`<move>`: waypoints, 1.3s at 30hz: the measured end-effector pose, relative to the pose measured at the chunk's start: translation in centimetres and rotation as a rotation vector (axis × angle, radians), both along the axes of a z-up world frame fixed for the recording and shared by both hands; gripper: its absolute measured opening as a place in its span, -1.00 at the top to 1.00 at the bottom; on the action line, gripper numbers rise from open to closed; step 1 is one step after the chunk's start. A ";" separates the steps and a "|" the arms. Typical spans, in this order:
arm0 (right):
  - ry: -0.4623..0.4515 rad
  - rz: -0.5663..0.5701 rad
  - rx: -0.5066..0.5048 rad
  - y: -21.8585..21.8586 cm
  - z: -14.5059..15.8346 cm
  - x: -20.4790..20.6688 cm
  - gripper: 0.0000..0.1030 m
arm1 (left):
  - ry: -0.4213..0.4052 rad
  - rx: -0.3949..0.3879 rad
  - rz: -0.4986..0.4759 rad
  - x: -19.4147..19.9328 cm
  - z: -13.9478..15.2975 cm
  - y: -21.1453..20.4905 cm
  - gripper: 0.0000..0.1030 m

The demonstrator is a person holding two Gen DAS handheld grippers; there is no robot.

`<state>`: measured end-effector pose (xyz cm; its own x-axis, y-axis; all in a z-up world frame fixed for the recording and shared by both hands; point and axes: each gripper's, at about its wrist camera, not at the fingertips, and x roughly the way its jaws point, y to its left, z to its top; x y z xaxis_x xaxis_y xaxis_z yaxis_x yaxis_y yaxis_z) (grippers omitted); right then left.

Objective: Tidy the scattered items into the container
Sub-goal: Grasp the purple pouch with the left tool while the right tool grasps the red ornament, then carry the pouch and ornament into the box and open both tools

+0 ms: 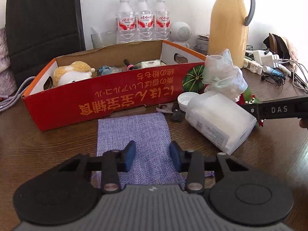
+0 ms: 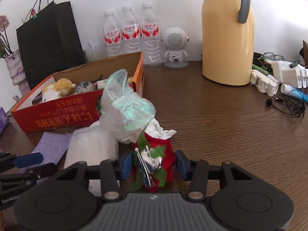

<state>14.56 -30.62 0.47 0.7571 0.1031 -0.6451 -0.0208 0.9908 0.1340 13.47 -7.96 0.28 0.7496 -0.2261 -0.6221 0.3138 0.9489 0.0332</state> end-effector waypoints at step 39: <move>-0.297 0.222 0.071 7.4 9.7 -18.4 0.31 | -0.312 -0.119 0.158 -18.4 9.5 4.3 0.90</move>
